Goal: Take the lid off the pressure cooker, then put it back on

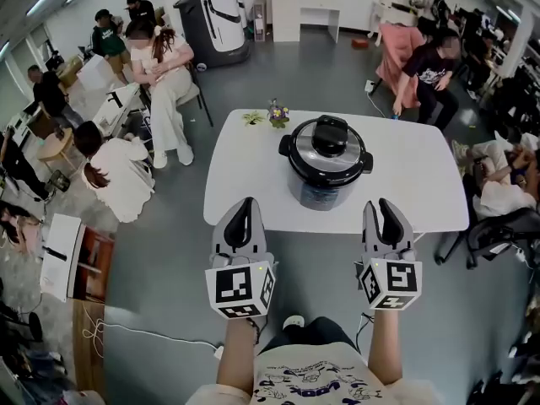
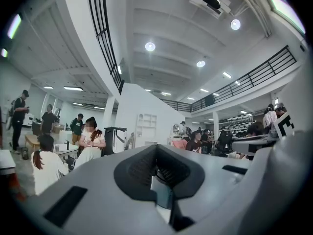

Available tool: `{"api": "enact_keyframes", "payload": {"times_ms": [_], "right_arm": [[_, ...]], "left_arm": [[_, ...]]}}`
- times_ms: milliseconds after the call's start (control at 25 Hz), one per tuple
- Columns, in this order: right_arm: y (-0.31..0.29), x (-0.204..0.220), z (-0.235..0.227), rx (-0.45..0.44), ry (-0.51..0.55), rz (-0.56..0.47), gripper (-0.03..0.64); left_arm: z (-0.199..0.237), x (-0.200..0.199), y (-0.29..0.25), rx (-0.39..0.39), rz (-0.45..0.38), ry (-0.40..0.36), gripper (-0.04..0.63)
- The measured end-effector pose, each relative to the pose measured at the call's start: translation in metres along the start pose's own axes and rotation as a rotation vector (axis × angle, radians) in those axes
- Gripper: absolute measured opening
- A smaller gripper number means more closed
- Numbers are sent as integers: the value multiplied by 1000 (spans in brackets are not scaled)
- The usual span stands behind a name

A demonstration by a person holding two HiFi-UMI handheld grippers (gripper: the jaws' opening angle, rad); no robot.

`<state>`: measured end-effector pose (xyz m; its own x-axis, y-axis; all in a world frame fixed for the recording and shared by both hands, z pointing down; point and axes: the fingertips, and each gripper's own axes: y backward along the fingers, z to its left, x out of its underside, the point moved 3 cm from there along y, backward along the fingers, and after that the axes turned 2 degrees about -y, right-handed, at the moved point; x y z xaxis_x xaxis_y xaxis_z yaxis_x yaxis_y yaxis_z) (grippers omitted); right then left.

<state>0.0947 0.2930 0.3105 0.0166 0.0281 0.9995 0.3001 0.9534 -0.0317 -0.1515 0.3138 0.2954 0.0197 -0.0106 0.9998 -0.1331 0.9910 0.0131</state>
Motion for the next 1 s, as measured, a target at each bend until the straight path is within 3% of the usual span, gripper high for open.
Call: {"api": "enact_keyframes", "payload": {"times_ms": [120, 200, 440, 1000], "right_arm": [[-10, 2, 5, -25, 18, 24, 185], [-15, 1, 8, -43, 30, 36, 230], [-31, -5, 10, -67, 50, 49, 284], [-131, -3, -15, -159, 67, 97, 327]], "left_arm": [[8, 2, -6, -2, -3, 16, 22], [12, 3, -9, -4, -5, 29, 91], [19, 3, -24, -4, -2, 60, 220], [30, 5, -117, -24, 31, 53, 242]]}}
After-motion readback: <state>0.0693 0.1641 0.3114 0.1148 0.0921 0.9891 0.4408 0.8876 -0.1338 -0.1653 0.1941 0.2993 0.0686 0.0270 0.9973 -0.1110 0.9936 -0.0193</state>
